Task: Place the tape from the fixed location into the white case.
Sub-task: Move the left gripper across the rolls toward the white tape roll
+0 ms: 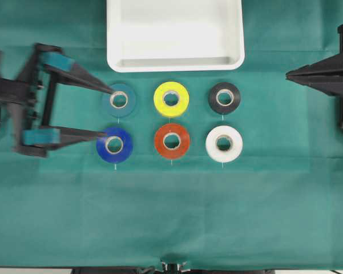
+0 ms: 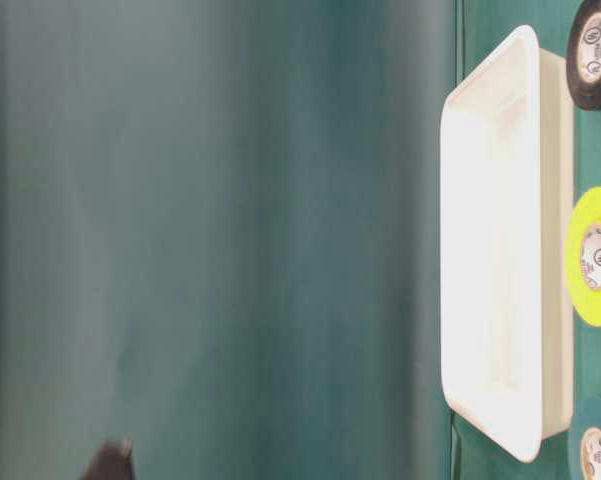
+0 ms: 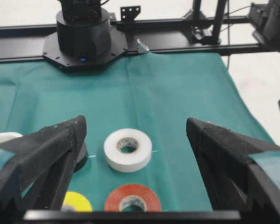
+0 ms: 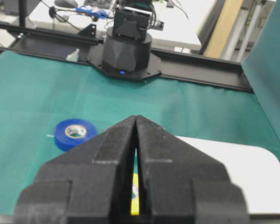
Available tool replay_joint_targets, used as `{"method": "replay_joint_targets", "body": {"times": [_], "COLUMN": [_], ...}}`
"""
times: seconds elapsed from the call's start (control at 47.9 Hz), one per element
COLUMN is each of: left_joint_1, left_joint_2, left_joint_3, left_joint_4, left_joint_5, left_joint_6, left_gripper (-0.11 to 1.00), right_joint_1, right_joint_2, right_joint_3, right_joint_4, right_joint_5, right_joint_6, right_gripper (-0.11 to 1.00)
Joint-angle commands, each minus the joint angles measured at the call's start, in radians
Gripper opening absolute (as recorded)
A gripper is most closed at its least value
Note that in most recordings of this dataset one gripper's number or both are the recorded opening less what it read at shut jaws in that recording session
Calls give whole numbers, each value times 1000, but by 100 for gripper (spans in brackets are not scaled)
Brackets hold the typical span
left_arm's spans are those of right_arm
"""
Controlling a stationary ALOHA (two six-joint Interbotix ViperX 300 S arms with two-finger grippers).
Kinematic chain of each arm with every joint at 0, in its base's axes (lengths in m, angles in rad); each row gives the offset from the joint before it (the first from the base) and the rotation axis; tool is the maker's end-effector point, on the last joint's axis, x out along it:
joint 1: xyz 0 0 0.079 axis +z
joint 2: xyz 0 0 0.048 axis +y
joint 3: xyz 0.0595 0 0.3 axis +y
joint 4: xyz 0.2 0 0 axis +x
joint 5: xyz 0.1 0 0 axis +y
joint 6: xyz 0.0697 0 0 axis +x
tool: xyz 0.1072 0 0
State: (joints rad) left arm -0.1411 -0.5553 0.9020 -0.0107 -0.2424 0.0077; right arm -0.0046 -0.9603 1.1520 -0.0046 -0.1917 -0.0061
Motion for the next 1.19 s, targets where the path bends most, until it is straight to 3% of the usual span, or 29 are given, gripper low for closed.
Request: {"method": "replay_joint_targets", "body": {"times": [0.0,0.397,0.606,0.836,1.17], "left_joint_1": [6,6,6,6,6], "left_joint_2": [67,350,425,485,488], "left_joint_3": [-84,-390,-488,-555,-565], "left_joint_4": [-2,-2,-2,-2,-2], "left_joint_5": [-11,-5,9,34,86], "left_joint_6": [3,67,84,86,80], "left_gripper": [99,99,99,99,99], "right_joint_1": [-2,-2,-2,-2,-2], "right_joint_2": [6,3,2,2,2], "right_joint_3": [-31,-32,-32,-32,-32], "right_joint_4": [-2,0,0,-2,-2], "right_joint_5": [-2,2,8,8,15], "right_joint_6": [-2,0,-2,0,0], "right_gripper": [0,0,0,0,0]}}
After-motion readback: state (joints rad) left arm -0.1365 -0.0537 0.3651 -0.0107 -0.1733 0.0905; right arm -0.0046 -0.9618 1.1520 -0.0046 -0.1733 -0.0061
